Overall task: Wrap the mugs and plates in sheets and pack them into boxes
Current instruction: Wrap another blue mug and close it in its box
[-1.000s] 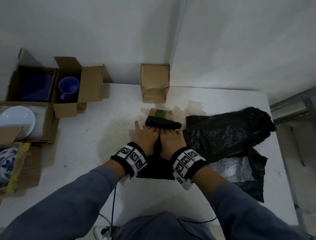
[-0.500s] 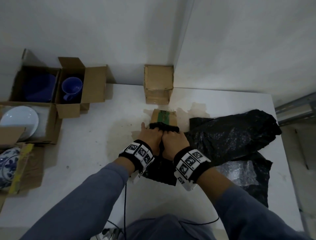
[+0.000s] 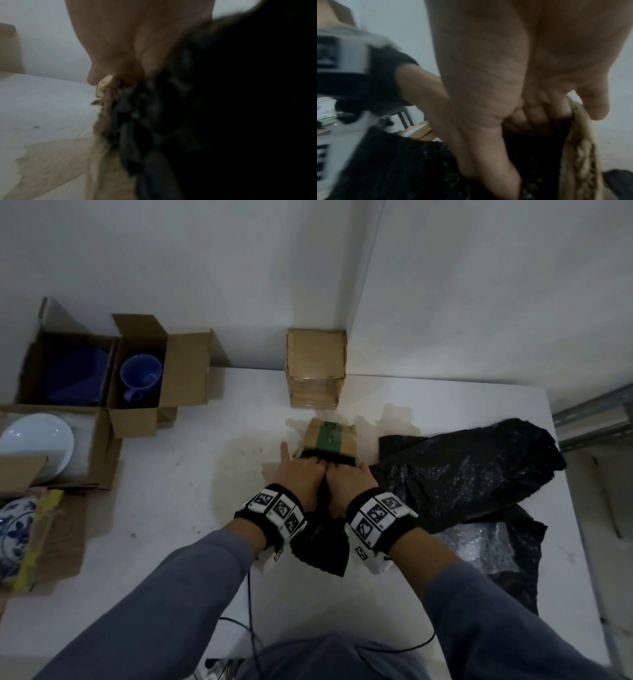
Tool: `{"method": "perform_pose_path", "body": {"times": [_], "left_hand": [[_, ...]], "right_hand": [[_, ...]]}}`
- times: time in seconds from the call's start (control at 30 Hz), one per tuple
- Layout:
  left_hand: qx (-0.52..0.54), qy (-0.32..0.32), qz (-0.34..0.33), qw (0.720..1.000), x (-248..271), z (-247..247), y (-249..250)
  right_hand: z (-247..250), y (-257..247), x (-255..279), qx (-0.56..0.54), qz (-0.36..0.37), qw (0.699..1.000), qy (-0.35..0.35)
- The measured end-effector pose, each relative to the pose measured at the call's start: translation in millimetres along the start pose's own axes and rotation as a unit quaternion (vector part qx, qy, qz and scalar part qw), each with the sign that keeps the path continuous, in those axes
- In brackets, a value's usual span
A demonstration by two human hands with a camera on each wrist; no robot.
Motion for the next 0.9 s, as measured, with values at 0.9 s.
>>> {"method": "perform_pose_path", "body": {"times": [0.9], "left_hand": [[-0.042, -0.068, 0.006, 0.997, -20, 6, 3]], "right_hand": [[-6, 7, -13, 0.029, -0.001, 0.999, -0.036]]}}
Point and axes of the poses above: each hand's wrist, its own x-axis away from the middle knuckle, its own z-axis out of the back of the hand, y = z × x, the point moved 4 cm from there along -x, towards the middle knuckle, and after that the axes turned 4 degrees about -y, right-handed, at the moved point
